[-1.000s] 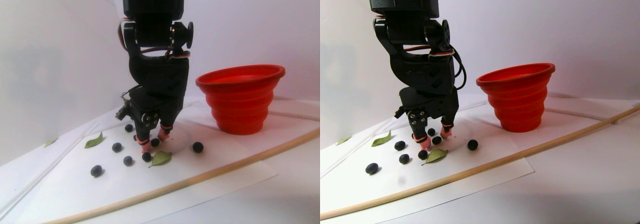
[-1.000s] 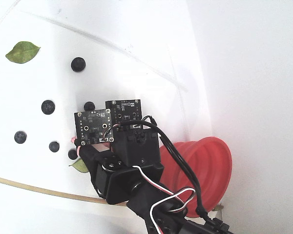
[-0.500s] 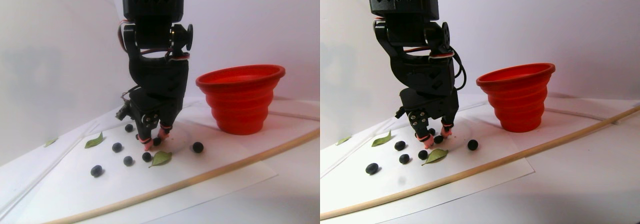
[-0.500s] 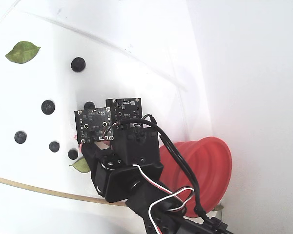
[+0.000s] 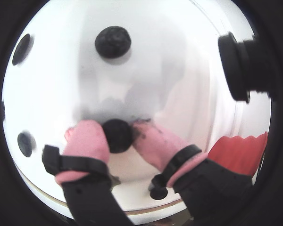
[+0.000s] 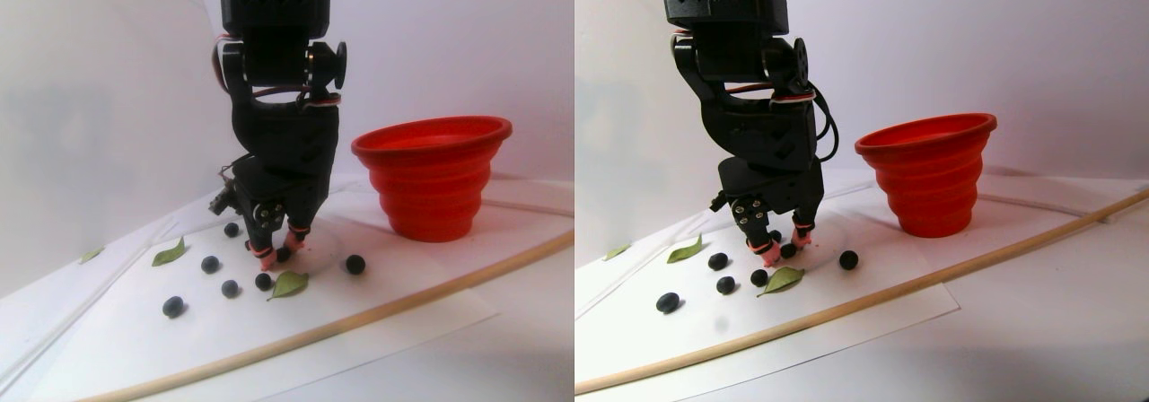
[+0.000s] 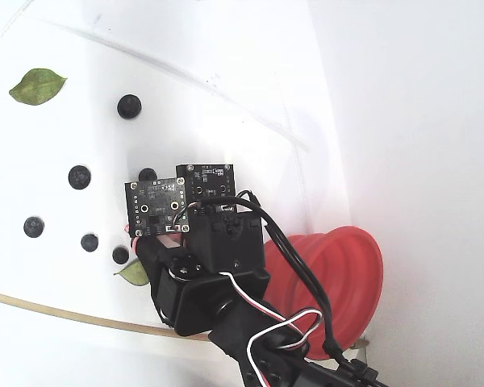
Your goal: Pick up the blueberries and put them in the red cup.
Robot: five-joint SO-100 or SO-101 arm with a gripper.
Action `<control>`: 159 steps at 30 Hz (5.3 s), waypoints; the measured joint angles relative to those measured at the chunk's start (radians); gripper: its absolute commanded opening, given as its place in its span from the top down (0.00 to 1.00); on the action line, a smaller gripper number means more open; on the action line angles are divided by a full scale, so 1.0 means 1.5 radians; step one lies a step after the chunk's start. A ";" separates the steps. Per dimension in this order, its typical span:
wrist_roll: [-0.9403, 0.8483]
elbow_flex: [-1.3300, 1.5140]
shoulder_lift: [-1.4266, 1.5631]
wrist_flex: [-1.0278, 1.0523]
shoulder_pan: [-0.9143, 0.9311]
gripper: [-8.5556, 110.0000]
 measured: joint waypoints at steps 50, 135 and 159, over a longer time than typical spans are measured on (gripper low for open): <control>0.015 0.109 0.288 0.156 0.010 0.83; 0.012 0.231 0.734 0.446 0.252 0.79; 0.022 0.281 0.884 0.565 0.198 0.79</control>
